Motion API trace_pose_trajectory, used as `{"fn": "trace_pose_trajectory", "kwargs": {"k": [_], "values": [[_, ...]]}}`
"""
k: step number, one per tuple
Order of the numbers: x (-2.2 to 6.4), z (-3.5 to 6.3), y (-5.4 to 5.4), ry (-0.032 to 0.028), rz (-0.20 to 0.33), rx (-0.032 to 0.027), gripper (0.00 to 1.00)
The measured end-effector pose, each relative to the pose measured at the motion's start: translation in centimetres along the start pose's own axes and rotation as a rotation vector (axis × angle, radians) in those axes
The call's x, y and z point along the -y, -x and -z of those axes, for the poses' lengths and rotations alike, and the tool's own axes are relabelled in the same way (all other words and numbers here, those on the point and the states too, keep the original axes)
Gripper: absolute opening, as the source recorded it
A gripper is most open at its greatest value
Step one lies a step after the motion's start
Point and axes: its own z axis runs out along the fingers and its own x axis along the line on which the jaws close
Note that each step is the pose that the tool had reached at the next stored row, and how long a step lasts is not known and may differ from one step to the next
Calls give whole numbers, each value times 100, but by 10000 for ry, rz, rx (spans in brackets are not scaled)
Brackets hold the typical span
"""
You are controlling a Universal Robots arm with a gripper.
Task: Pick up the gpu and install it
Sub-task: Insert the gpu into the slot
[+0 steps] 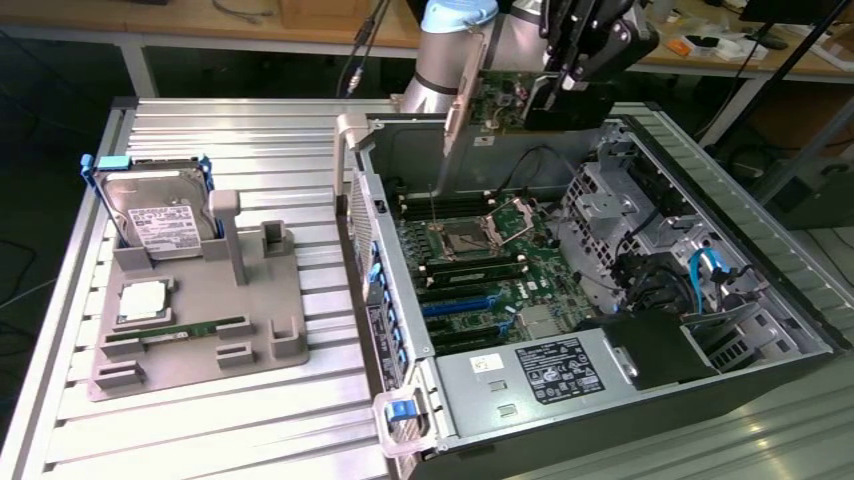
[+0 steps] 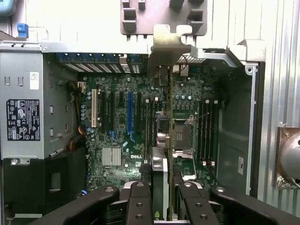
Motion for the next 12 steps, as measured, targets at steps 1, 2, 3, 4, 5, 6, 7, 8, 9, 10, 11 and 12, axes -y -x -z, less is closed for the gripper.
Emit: {"fn": "trace_pose_trajectory", "kwargs": {"k": [1,2,3,4,5,6,7,8,9,10,11,12], "values": [[0,-1,0,0,1,0,27],[1,-10,0,0,2,6,27],[2,-51,0,0,2,19,27],[2,-78,-1,-1,2,22,27],[3,-96,-1,0,3,22,27],[3,-121,-2,0,2,22,27],[3,-139,-2,0,2,22,27],[4,-170,-3,0,2,22,27],[5,-216,-3,0,3,22,27],[6,-271,-4,-1,3,24,27],[8,-337,-5,0,3,22,27],[9,-371,-6,0,2,22,27]]}}
